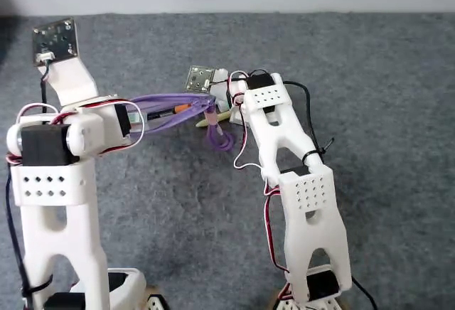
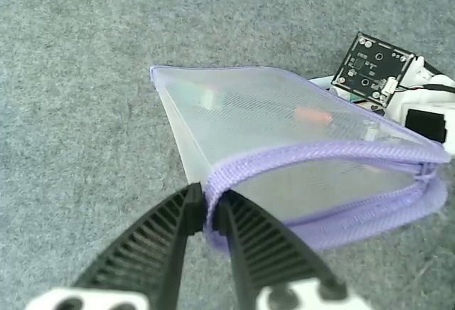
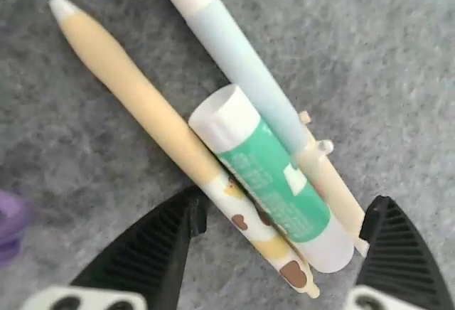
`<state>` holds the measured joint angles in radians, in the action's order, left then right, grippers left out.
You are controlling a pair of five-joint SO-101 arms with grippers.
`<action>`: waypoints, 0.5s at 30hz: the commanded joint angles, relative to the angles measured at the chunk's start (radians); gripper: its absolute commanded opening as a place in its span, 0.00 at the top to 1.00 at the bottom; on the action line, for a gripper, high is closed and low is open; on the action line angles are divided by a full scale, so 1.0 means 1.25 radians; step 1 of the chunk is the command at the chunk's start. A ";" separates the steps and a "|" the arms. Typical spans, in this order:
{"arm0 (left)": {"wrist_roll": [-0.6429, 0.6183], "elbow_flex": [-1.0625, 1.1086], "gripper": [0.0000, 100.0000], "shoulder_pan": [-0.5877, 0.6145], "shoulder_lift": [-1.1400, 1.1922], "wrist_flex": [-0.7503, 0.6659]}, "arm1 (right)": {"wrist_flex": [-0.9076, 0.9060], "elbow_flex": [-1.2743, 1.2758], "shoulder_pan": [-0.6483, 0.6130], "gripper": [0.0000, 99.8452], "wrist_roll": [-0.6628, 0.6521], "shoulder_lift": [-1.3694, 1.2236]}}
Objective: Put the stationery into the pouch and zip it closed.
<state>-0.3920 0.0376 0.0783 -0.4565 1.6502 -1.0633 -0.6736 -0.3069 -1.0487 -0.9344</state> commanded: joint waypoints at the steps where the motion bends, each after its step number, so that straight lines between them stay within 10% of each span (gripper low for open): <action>1: 0.007 0.001 0.99 -0.004 -0.004 -0.020 | 0.019 -0.039 -0.014 0.65 -0.006 -0.025; 15: 0.007 0.001 0.99 -0.004 -0.002 -0.021 | -0.161 -0.041 -0.002 0.98 0.000 0.029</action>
<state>-0.3920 0.0376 0.0783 -0.4565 1.6502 -1.1937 -0.7288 -0.3069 -1.0487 -0.9314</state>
